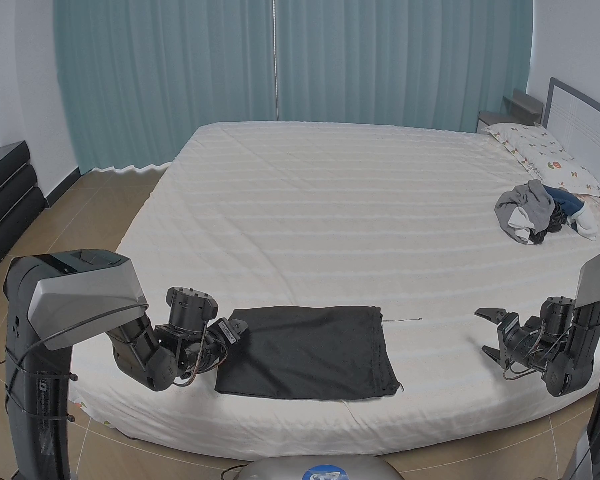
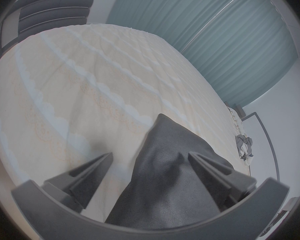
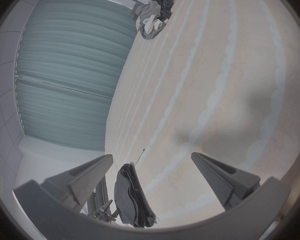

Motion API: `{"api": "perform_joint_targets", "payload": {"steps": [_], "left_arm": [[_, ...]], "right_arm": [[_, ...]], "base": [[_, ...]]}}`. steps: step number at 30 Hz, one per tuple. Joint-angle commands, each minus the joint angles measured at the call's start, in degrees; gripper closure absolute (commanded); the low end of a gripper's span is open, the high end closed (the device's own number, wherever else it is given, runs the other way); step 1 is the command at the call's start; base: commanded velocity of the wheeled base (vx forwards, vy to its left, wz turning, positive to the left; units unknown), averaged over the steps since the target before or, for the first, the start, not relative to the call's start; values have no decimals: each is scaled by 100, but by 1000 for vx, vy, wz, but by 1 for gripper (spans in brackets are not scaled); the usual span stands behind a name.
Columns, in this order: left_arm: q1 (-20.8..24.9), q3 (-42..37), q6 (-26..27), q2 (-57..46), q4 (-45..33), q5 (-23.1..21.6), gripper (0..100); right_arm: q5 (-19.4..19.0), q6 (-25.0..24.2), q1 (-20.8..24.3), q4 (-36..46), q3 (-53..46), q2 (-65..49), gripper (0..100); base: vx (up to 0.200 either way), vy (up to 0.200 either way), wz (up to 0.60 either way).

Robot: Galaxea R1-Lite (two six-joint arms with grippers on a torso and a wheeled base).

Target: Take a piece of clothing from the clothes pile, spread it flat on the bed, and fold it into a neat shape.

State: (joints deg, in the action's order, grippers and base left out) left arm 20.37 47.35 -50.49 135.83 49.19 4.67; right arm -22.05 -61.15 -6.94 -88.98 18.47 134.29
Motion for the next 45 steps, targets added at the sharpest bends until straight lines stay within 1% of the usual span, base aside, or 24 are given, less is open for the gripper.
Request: {"api": "perform_joint_targets", "payload": {"steps": [1, 3, 5, 12, 13, 14, 16, 17, 18, 19, 21, 23, 25, 26, 27, 29, 31, 35, 37, 38, 40, 45], "left_arm": [[-51, 2, -4, -48, 3, -1, 0], [-95, 2, -13, -92, 3, -1, 0], [-306, -33, -22, -329, 3, -10, 0], [-552, -129, 48, -962, 3, -10, 0], [-560, -200, 84, -1058, 3, -10, 0], [-578, -323, 136, -1173, 21, -1, 0], [-657, -560, 294, -1489, 29, 8, 0], [-666, -578, 303, -1524, 29, 16, 0], [-701, -806, 400, -1885, 38, 25, 0], [-710, -912, 409, -2060, 38, 25, 0], [-719, -1087, 426, -2482, 38, 34, 0], [-719, -1316, 479, -2966, 38, 43, 0], [-719, -1553, 620, -3414, 38, 104, 0], [-719, -1597, 646, -3475, 38, 122, 0], [-710, -1773, 831, -3827, 38, 263, 0], [-710, -1975, 1059, -4231, 38, 517, 0], [-710, -2160, 1252, -4662, 38, 684, 0], [-701, -2599, 1657, -5637, 29, 720, 0], [-701, -2748, 1806, -5936, 29, 728, 0], [-701, -2942, 1991, -6288, 29, 737, 0], [-701, -3179, 2202, -6727, 29, 737, 0], [-710, -3663, 2791, -7931, -67, 755, 0]], "right_arm": [[-1, -2, -1, -58, -1, 9, 0], [-1, -2, -1, -58, -1, 9, 0], [8, 6, -1, -58, 25, 18, 0], [43, 68, 52, -49, 34, 36, 0], [78, 156, 96, -49, -19, -17, 0], [193, 296, 114, -49, -98, -96, 0], [562, 639, 131, -58, -405, -369, 0], [588, 674, 131, -58, -432, -395, 0], [852, 1140, 131, -67, -722, -720, 0], [940, 1342, 131, -67, -871, -922, 0], [1045, 1720, 140, -67, -1249, -1494, 0], [1063, 2002, 140, -58, -1654, -2223, 0], [1063, 2169, 131, -5, -1847, -2988, 0], [1071, 2160, 131, 3, -1847, -3102, 0], [1124, 2186, 96, 118, -1847, -3717, 0], [1212, 2274, 61, 460, -1847, -4464, 0], [1212, 2485, 52, 909, -1847, -5176, 0], [1168, 2995, 61, 2192, -1847, -6521, 0], [1151, 3100, 96, 2614, -1847, -6960, 0], [1151, 3197, 114, 3123, -1847, -7488, 0], [1124, 3337, 114, 3704, -1838, -8077, 0], [948, 3997, 131, 5092, -1803, -9650, 0]], "base": [[0, 0, 0], [0, 0, 0], [0, 0, 0], [0, 0, 0], [0, 0, 0], [0, 0, 0], [0, 0, 0], [0, 0, 0], [0, 0, 0], [0, 0, 0], [0, 0, 0], [0, 0, 0], [0, 0, 0], [0, 0, 0], [0, 0, 0], [0, 0, 0], [0, 0, 0], [0, 0, 0], [0, 0, 0], [0, 0, 0], [0, 0, 0], [0, 0, 0]]}}
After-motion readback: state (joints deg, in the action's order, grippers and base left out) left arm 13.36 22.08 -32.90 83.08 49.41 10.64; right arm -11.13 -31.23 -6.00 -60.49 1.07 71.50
